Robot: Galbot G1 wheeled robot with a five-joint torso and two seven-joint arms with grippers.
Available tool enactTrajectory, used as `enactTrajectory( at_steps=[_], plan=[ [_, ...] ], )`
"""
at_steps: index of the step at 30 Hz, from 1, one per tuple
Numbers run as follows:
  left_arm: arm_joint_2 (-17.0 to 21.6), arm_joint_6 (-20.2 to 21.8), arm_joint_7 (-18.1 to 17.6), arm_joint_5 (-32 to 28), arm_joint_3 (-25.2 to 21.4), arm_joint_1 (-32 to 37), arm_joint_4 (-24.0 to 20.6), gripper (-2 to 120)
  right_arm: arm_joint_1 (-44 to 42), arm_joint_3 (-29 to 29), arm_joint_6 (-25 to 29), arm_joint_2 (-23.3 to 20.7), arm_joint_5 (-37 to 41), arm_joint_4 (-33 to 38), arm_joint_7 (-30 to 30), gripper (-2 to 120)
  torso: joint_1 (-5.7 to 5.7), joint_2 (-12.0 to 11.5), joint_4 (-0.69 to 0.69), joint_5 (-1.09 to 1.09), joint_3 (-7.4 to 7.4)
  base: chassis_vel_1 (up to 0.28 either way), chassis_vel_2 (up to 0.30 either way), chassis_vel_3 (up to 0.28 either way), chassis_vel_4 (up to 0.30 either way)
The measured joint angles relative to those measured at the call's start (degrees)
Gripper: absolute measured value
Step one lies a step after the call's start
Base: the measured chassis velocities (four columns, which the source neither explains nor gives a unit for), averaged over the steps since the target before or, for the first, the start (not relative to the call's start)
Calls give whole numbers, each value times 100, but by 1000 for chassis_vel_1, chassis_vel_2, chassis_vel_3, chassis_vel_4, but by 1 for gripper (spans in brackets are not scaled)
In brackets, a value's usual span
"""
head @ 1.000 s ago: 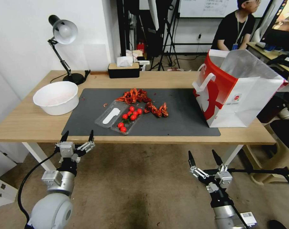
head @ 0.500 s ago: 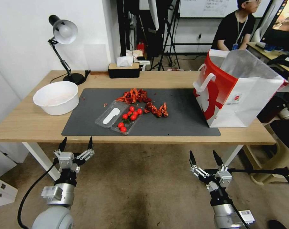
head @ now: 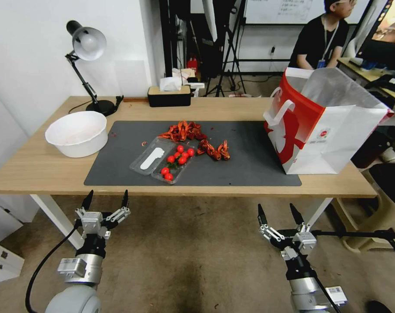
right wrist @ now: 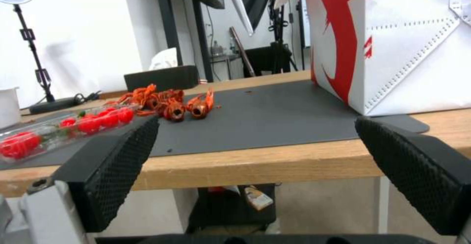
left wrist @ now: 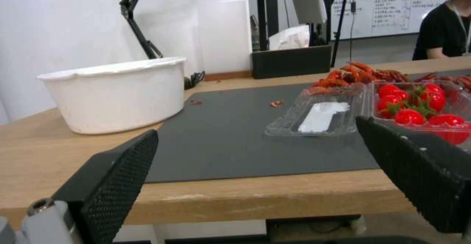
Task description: Pick up the trash from the table and place it into the takeout bag.
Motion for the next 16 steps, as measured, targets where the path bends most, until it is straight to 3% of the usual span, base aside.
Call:
enactTrajectory(
  at_steps=[16],
  plan=[
    [5, 17, 1, -4, 1, -6, 3, 100, -1, 0, 3, 0, -6, 6, -3, 100, 0, 0, 0, 0, 0, 0, 0, 0, 0]
  ],
)
